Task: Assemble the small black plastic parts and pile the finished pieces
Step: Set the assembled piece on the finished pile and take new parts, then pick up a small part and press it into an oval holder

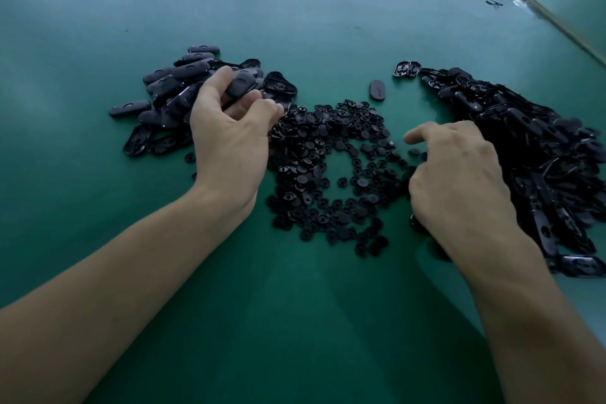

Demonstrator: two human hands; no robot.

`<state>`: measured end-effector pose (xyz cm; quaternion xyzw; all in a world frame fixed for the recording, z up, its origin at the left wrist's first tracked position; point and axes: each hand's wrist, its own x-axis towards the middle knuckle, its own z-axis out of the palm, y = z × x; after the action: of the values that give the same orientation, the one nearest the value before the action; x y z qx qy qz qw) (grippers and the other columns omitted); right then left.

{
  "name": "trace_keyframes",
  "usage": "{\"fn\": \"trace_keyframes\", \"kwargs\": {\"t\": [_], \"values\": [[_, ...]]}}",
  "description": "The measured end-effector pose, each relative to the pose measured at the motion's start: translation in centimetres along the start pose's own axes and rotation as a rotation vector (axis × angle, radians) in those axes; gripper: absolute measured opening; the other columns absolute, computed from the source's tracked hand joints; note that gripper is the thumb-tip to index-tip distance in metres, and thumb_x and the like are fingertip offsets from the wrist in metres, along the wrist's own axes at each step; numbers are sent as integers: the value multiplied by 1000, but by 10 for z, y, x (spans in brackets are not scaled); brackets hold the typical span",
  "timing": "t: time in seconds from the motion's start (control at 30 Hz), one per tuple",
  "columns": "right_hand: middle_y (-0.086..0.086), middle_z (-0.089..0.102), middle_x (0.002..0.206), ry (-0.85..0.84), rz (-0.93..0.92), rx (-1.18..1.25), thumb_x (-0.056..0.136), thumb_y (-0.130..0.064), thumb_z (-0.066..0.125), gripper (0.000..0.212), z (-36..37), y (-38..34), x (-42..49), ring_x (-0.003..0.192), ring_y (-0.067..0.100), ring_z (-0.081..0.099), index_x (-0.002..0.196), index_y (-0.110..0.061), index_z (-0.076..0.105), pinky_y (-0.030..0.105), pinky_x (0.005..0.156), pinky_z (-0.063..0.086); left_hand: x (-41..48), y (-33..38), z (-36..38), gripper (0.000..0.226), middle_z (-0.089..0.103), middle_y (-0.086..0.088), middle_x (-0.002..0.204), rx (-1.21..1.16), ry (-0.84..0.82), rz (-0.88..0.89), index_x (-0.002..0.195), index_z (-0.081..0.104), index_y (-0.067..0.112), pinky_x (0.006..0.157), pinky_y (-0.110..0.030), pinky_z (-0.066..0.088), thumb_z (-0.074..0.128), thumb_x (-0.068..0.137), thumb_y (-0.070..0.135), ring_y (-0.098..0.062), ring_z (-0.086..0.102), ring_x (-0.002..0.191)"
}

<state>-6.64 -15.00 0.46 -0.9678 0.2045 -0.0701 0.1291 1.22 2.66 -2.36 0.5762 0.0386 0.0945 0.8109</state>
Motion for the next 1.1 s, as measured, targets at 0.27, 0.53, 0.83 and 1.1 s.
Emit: {"fn": "trace_keyframes", "kwargs": {"t": [0.27,0.53,0.83,1.1], "values": [[9,46,135,85,-60,137,86,12,53,49,4,6,5,94,15,42,123,-17,65,26,80,37,0,-4,-6,84,28,4,160,178,-20,36,159,22,13,97,-26,53,67,89,0,0,56,121],[8,66,116,85,-11,110,92,-1,57,35,4,14,10,103,30,61,117,-23,70,36,86,51,-8,-7,-6,26,69,-2,106,308,-176,210,106,68,20,85,-41,60,67,85,6,-10,68,88],[2,73,99,252,-69,278,93,-2,64,24,4,14,13,87,16,68,107,-20,75,21,86,52,-16,-4,-5,18,73,-2,81,347,-381,263,83,72,22,70,-44,63,68,85,5,-18,70,69],[-10,71,94,119,-244,1000,79,-10,84,29,8,-10,3,72,3,72,96,-30,70,22,75,58,-23,-1,-4,22,76,0,86,372,-510,229,104,72,19,76,-34,62,80,83,16,-14,72,78]]}}
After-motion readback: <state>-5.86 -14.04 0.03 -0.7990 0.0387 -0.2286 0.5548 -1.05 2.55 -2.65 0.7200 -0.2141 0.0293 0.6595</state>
